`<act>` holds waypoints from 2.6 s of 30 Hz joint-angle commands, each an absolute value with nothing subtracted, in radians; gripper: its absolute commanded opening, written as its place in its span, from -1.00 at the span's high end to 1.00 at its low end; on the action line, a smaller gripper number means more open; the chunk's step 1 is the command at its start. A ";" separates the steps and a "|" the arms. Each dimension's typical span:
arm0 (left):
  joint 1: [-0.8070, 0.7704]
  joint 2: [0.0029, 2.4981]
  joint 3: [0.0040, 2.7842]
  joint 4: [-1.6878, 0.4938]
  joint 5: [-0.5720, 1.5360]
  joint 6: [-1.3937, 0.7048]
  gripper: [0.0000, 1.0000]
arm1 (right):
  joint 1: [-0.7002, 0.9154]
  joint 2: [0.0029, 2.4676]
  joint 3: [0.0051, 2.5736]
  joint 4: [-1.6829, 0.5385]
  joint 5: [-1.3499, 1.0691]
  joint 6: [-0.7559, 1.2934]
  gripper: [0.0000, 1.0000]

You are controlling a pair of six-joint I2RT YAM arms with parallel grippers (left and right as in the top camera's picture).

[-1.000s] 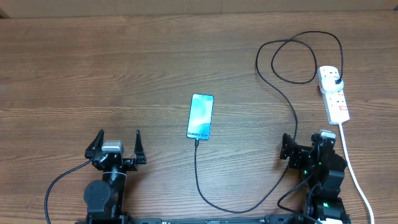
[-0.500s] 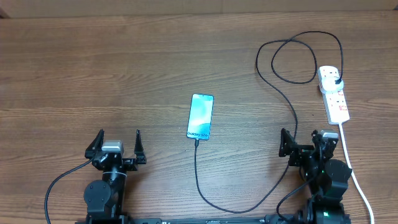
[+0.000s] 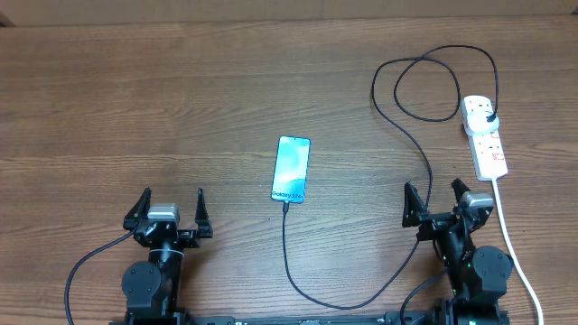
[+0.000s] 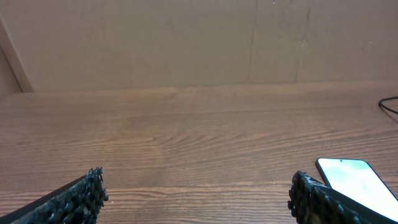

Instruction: Plug charger to phone and switch on socket

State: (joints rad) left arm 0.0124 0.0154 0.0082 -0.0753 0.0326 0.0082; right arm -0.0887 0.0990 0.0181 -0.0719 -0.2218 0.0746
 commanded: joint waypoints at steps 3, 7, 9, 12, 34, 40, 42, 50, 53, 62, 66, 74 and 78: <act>0.008 0.004 0.005 -0.078 0.029 0.030 -0.99 | -0.080 0.025 0.007 -0.067 -0.226 0.073 -1.00; 0.008 0.004 0.005 -0.078 0.030 0.030 -1.00 | -0.079 0.002 0.007 -0.067 -0.226 0.073 -1.00; 0.008 0.004 0.005 -0.078 0.029 0.030 -1.00 | -0.079 0.002 0.007 -0.067 -0.226 0.073 -1.00; 0.008 0.004 0.005 -0.078 0.029 0.030 -1.00 | -0.079 0.002 0.007 -0.067 -0.225 0.073 -1.00; 0.008 0.004 0.005 -0.078 0.029 0.030 -0.99 | -0.080 0.002 0.008 -0.065 -0.226 0.073 -1.00; 0.008 0.004 0.005 -0.078 0.029 0.030 -0.99 | -0.080 0.002 0.008 -0.065 -0.226 0.074 -1.00; 0.008 0.004 0.005 -0.078 0.029 0.030 -0.99 | -0.080 0.002 0.008 -0.065 -0.226 0.074 -1.00; 0.008 0.004 0.005 -0.078 0.029 0.030 -1.00 | -0.080 0.002 0.008 -0.065 -0.226 0.074 -1.00; 0.008 0.004 0.005 -0.078 0.029 0.030 -1.00 | -0.080 0.002 0.008 -0.065 -0.226 0.074 -1.00; 0.008 0.004 0.005 -0.078 0.029 0.030 -0.99 | -0.080 0.002 0.008 -0.065 -0.226 0.074 -1.00; 0.008 0.004 0.005 -0.078 0.029 0.030 -1.00 | -0.080 0.002 0.008 -0.065 -0.226 0.074 -1.00; 0.008 0.004 0.005 -0.078 0.029 0.030 -1.00 | -0.080 0.002 0.008 -0.065 -0.226 0.074 -1.00; 0.008 0.004 0.005 -0.078 0.029 0.030 -1.00 | -0.080 0.002 0.008 -0.065 -0.226 0.074 -1.00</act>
